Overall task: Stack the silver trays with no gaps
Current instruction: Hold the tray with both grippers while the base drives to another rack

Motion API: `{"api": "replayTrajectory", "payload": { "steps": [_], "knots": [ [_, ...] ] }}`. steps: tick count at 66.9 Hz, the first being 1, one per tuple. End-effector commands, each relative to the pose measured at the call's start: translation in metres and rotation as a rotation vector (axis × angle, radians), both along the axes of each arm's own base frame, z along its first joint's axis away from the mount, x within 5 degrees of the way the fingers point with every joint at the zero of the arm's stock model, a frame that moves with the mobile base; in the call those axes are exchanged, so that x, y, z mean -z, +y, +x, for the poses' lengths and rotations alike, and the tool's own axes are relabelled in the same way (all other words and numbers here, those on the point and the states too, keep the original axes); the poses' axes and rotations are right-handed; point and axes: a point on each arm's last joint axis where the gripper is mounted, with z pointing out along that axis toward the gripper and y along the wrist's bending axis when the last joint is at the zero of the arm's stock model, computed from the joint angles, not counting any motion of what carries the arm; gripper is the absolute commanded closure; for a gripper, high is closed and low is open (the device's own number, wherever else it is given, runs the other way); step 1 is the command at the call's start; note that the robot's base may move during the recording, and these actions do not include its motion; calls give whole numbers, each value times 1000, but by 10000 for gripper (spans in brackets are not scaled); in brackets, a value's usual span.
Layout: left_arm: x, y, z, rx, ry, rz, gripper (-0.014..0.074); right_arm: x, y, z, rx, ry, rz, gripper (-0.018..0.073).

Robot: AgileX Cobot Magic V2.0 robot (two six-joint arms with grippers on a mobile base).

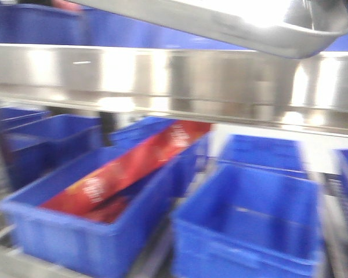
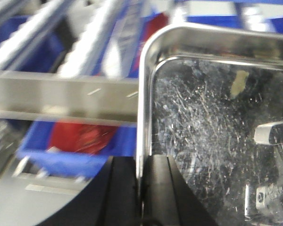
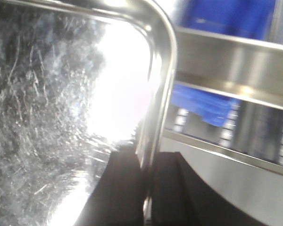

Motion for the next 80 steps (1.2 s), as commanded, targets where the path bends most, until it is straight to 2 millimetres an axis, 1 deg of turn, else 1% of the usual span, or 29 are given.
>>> {"api": "replayTrajectory", "payload": {
  "steps": [1,80],
  "knots": [
    [-8,3,1,-2,-58,16,613,-4,-1,-1,-22,-23,-11,574],
    [-8,3,1,-2,-58,16,613,-4,0,-1,-23,-25,-9,574]
  ]
}}
